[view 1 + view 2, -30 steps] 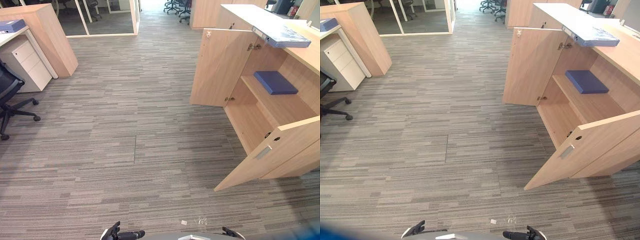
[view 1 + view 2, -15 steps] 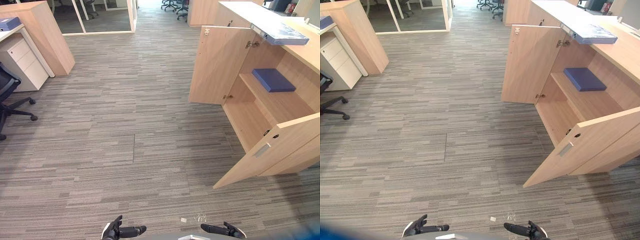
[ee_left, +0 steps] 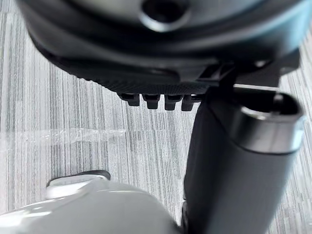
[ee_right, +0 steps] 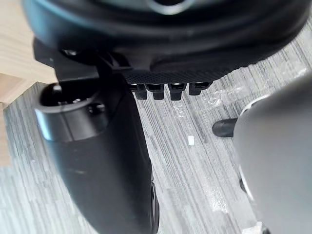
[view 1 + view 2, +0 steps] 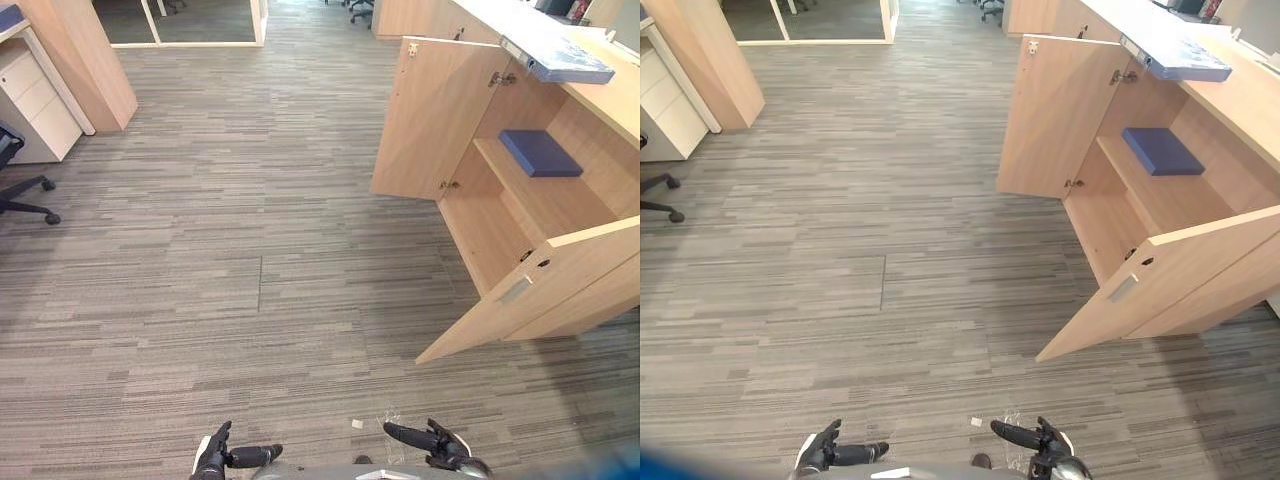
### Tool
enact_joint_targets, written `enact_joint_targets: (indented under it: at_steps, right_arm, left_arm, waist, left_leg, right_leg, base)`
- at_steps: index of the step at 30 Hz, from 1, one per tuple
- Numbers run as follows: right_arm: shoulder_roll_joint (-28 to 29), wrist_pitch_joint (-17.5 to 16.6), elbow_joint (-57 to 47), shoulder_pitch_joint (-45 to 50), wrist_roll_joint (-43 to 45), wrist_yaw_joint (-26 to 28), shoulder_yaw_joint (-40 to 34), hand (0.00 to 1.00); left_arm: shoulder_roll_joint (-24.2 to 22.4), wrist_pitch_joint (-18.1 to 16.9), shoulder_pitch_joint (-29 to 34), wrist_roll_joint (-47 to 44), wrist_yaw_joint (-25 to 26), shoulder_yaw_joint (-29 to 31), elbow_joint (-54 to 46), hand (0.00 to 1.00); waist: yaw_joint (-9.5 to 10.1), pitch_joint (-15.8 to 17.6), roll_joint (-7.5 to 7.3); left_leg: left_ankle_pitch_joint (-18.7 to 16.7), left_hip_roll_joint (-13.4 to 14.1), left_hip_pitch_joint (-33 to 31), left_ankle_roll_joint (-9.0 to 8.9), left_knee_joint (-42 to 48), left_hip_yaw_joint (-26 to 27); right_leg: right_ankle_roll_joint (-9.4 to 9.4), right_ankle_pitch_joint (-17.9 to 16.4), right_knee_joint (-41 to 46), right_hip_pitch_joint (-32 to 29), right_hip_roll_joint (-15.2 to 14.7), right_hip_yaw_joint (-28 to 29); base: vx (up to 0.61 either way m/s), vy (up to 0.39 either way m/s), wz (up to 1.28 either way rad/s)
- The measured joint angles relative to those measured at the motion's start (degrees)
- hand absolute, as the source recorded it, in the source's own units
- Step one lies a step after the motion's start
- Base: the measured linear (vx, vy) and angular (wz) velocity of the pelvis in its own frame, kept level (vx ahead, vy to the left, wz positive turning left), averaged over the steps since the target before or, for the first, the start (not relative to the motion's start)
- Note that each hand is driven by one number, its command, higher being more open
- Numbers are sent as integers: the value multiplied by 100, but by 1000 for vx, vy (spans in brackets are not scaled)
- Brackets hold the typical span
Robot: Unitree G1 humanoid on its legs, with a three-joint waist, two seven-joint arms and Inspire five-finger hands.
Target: Walk over to the cabinet, pick up the folder, carry it to the office cabinet, place the folder inside the office cabinet, then close the office cabinet door
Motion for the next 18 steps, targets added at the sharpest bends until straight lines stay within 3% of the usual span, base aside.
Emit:
enact_joint_targets:
  at_steps: [2, 3, 4, 7, 10, 12, 13, 15, 16, 17, 18]
  right_arm:
    - [-52, 9, 0, 2, 67, -5, -140, 100]
    - [-73, 12, 20, -2, 217, -30, -245, 100]
    - [-74, 21, 36, -11, 237, -34, -327, 100]
    - [-128, 102, 160, -51, 443, -50, -486, 100]
    - [-207, 200, 275, -98, 469, -76, -604, 100]
    - [-235, 214, 341, -105, 471, -107, -655, 100]
    - [-195, 226, 390, -123, 432, -97, -719, 100]
    - [-52, 229, 632, -227, 372, -128, -1075, 100]
    - [-42, 207, 625, -230, 231, -86, -1309, 100]
    - [-20, 198, 616, -221, 201, -60, -1413, 100]
    - [21, 178, 539, -206, 211, -14, -1660, 100]
  left_arm:
    - [-90, -80, 15, -146, -6, 41, -189, 100]
    - [-174, -125, 32, -209, -16, 145, -239, 100]
    - [-175, -159, 27, -248, -21, 150, -245, 100]
    - [-154, -231, -4, -378, -45, 147, -242, 100]
    - [-143, -187, -10, -665, -58, 133, -216, 100]
    - [-150, -185, 14, -761, -63, 131, -214, 100]
    - [-81, -179, -7, -795, -95, 142, -145, 100]
    - [35, -207, 2, -790, -165, 194, -169, 100]
    - [54, -146, -55, -752, -162, 275, -154, 100]
    - [69, -92, -45, -747, -172, 344, -133, 100]
    - [83, -32, 21, -749, -166, 468, -102, 100]
  waist:
    - [33, 95, 165]
    - [32, 113, 217]
    - [35, 120, 215]
    - [24, 135, 191]
    - [-22, 143, 206]
    - [-14, 160, 243]
    - [-14, 228, 161]
    - [5, 129, -102]
    - [-32, 65, -207]
    - [-51, 12, -289]
    - [-17, -67, -427]
  left_leg:
    - [-7, 202, -484, -37, 1204, 3]
    - [-175, 289, -756, 179, 1583, 18]
    - [-218, 317, -872, 246, 1583, 15]
    - [-170, 381, -1091, 242, 406, -165]
    - [446, 666, -1100, -37, -1649, -796]
    - [645, 855, -991, -219, -2345, -1001]
    - [1235, 779, -884, -408, -2260, -779]
    - [1294, 298, -1037, -344, -1579, -652]
    - [1063, -24, -1070, 72, -1099, -599]
    - [903, -164, -978, 202, -1023, -460]
    - [738, -453, -615, 391, -1166, -130]
  right_leg:
    - [-93, -70, 68, 173, 71, 61]
    - [-100, -147, 203, 156, 22, 129]
    - [-84, -168, 237, 143, -42, 169]
    - [113, -295, 354, 77, -489, 385]
    - [603, -611, 499, 106, -1019, 581]
    - [901, -803, 551, 265, -1218, 614]
    - [1137, -1059, 569, 575, -1606, 616]
    - [940, -1112, 762, 623, -2081, 652]
    - [944, -969, 1456, 359, -2390, 692]
    - [899, -906, 1892, 179, -2585, 780]
    - [498, -648, 2856, -285, -3004, 976]
  base:
    - [18, 65, -11]
    - [43, 80, -25]
    - [75, 140, -36]
    - [131, 210, -41]
    - [271, 341, -25]
    - [339, 453, -14]
    - [358, 499, -18]
    - [398, 469, -30]
    - [436, 493, -35]
    - [477, 543, -51]
    - [493, 523, -69]
